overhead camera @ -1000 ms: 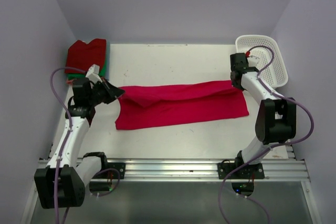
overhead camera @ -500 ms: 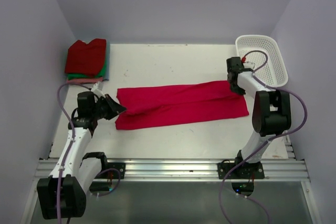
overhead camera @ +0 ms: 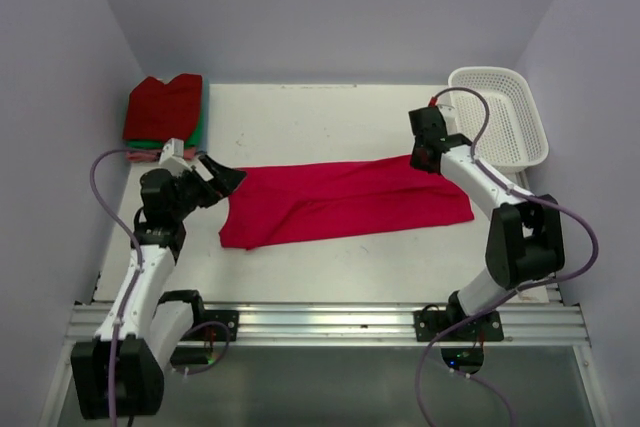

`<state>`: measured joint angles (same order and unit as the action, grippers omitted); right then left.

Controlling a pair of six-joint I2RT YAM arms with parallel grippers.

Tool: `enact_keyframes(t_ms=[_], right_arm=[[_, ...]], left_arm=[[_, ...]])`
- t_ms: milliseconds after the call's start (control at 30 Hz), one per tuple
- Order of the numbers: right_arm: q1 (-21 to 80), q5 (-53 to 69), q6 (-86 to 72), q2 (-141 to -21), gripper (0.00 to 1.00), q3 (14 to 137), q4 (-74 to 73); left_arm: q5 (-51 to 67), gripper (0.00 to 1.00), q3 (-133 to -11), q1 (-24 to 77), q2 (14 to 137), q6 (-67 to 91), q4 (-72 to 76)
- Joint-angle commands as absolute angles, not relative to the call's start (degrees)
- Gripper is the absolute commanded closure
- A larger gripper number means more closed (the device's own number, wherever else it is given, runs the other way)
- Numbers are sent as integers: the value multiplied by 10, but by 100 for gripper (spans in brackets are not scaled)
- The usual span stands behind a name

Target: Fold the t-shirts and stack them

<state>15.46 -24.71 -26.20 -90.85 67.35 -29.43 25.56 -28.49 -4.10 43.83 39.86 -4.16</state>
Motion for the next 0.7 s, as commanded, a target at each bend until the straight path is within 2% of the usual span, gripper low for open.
enact_keyframes(t_ms=[0, 33, 133, 167, 233, 367, 533, 600, 667], right_arm=[[147, -222, -272, -940, 100, 688, -296], [148, -222, -273, -949, 100, 689, -301], [151, -215, -278, -976, 100, 683, -294], [154, -214, -279, -983, 100, 679, -294], [156, -214, -281, -1000, 100, 676, -290], [162, -210, -284, -1009, 100, 664, -280], [169, -165, -284, -998, 100, 647, -262], [175, -136, -278, -991, 100, 630, -249], [192, -106, -274, -974, 100, 614, -233]], left_arm=[[314, 4, -250, -35, 546, 444, 130], [316, 7, -237, -29, 568, 456, 160], [313, 35, -232, 4, 644, 466, 228], [308, 52, -231, 25, 677, 468, 257], [304, 72, -237, 43, 725, 466, 266], [284, 84, -247, 47, 772, 453, 249], [242, 91, -265, 47, 816, 425, 190], [222, 99, -271, 47, 828, 425, 173], [201, 100, -278, 47, 850, 424, 156]])
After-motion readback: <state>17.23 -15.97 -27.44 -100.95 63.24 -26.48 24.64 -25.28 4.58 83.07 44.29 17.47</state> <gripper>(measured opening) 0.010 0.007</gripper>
